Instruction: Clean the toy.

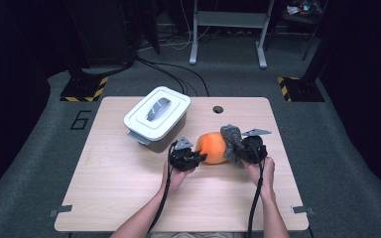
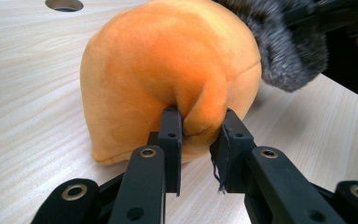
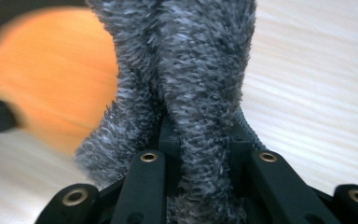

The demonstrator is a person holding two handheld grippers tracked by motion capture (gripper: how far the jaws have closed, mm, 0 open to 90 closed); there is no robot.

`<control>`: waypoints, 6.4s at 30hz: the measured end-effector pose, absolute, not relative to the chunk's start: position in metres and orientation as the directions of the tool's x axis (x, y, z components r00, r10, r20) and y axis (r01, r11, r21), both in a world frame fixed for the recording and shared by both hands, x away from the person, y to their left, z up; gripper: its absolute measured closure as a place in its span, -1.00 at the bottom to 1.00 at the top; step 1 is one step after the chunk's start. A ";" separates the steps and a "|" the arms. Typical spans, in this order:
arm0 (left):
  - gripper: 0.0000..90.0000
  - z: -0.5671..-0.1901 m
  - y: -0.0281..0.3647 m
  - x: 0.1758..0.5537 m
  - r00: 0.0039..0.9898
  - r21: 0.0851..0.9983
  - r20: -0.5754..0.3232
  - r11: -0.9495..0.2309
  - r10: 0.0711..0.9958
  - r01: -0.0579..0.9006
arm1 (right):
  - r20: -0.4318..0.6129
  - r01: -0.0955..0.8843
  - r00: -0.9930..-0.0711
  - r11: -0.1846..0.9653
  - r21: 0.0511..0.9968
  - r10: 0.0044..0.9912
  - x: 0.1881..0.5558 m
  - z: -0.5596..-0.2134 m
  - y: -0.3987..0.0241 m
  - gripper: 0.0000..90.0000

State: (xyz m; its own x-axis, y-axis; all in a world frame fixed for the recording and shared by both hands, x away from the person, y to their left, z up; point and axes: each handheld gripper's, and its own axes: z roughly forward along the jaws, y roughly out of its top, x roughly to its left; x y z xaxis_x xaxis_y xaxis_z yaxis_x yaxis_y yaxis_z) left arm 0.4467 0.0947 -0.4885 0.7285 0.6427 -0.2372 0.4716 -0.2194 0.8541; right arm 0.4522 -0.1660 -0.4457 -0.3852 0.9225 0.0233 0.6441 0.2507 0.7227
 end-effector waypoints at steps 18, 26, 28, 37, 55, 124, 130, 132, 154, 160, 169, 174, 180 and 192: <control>0.65 -0.489 0.096 0.447 0.733 0.855 -0.235 -0.222 0.639 0.468 | 0.079 0.757 -0.323 0.207 0.620 0.943 0.476 -0.490 -0.185 0.65; 0.65 -0.489 0.097 0.448 0.726 0.852 -0.246 -0.214 0.642 0.478 | 0.070 0.681 -0.360 0.211 0.701 0.930 0.452 -0.451 -0.189 0.65; 0.65 -0.489 0.096 0.448 0.727 0.854 -0.243 -0.214 0.642 0.474 | 0.069 0.652 -0.394 0.225 0.724 0.917 0.446 -0.440 -0.188 0.65; 0.63 -0.489 0.097 0.449 0.727 0.857 -0.230 -0.220 0.647 0.467 | 0.055 0.592 -0.495 0.290 0.752 0.867 0.438 -0.415 -0.155 0.65; -0.13 -0.497 0.092 0.446 0.714 0.866 0.021 -0.370 0.700 0.337 | 0.020 0.605 -0.474 0.308 0.735 0.881 0.453 -0.426 -0.146 0.65; 0.70 -0.492 0.091 0.447 0.752 0.874 -0.125 -0.287 0.647 0.392 | 0.000 0.652 -0.371 0.261 0.712 0.929 0.456 -0.439 -0.166 0.67; 0.70 -0.492 0.090 0.448 0.754 0.874 -0.125 -0.287 0.645 0.391 | 0.029 0.695 -0.337 0.228 0.682 0.941 0.467 -0.456 -0.178 0.67; 0.70 -0.492 0.091 0.448 0.753 0.873 -0.127 -0.288 0.645 0.393 | 0.031 0.714 -0.325 0.224 0.664 0.945 0.470 -0.463 -0.181 0.67; 0.70 -0.491 0.092 0.447 0.748 0.872 -0.131 -0.283 0.651 0.399 | 0.047 0.557 -0.475 0.259 0.789 0.879 0.430 -0.399 -0.162 0.67; 0.70 -0.491 0.092 0.447 0.755 0.869 -0.119 -0.300 0.645 0.393 | 0.061 0.518 -0.572 0.302 0.800 0.818 0.427 -0.391 -0.127 0.66; 0.70 -0.491 0.092 0.447 0.754 0.871 -0.128 -0.290 0.645 0.396 | 0.001 0.516 -0.579 0.366 0.774 0.815 0.436 -0.406 -0.105 0.67; 0.70 -0.491 0.091 0.447 0.753 0.870 -0.132 -0.288 0.645 0.399 | -0.029 0.531 -0.523 0.353 0.770 0.852 0.436 -0.408 -0.117 0.67; 0.70 -0.491 0.091 0.447 0.752 0.870 -0.133 -0.288 0.646 0.401 | -0.020 0.569 -0.456 0.309 0.762 0.890 0.441 -0.416 -0.139 0.67; 0.70 -0.491 0.090 0.447 0.756 0.869 -0.127 -0.295 0.642 0.397 | 0.014 0.654 -0.355 0.238 0.718 0.935 0.453 -0.442 -0.170 0.67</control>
